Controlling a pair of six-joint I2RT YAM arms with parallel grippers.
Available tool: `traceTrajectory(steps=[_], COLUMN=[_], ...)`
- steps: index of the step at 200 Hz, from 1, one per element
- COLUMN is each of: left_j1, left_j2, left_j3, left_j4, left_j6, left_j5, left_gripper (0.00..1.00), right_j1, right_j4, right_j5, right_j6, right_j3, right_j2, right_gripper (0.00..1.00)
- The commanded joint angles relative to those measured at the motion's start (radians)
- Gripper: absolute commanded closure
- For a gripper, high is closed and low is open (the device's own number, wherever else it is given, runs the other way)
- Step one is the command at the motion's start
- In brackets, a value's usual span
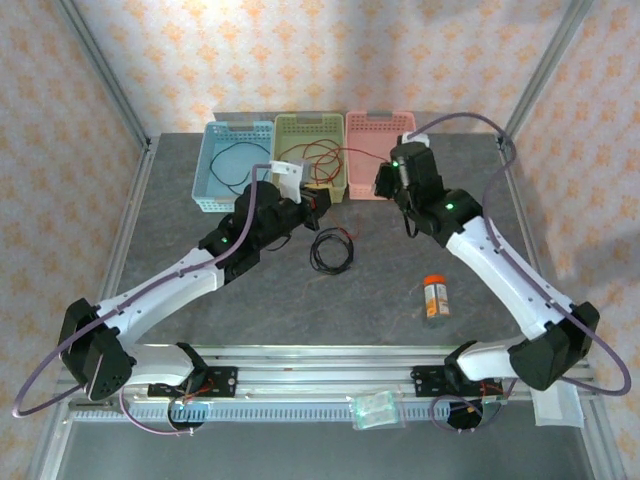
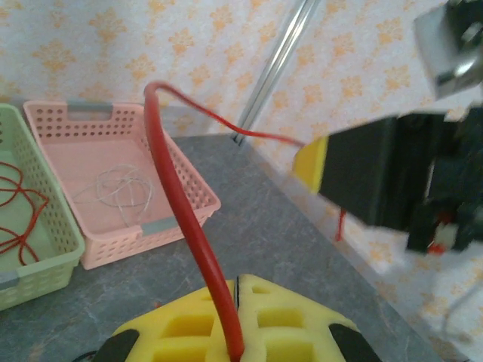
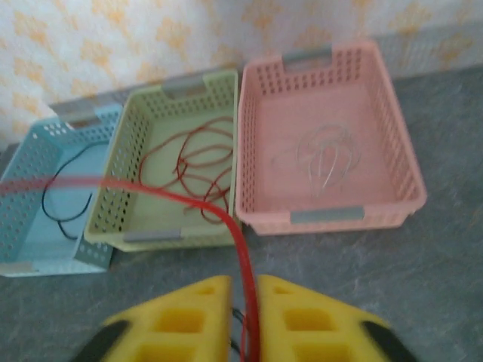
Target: Untangle the cables
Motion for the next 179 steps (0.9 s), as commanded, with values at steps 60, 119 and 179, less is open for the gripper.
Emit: traceTrajectory(steps=[60,119,179], left_j1=[0.111,0.217,0.296], left_j2=[0.096,0.227,0.443], left_j3=[0.237,0.396,0.539], left_j4=[-0.158,-0.126,-0.022], left_j6=[0.052,0.094,0.088], left_j5=[-0.022,0.041,0.047], left_gripper=[1.00,1.00,1.00], right_j1=[-0.008,-0.008,-0.008], right_j4=[0.113,0.135,0.198], right_j5=[0.033,0.059,-0.016], right_j6=[0.042,0.059,0.091], right_j3=[-0.123,-0.202,-0.354], right_j2=[-0.082,-0.126,-0.184], right_gripper=[0.33,0.33,0.31])
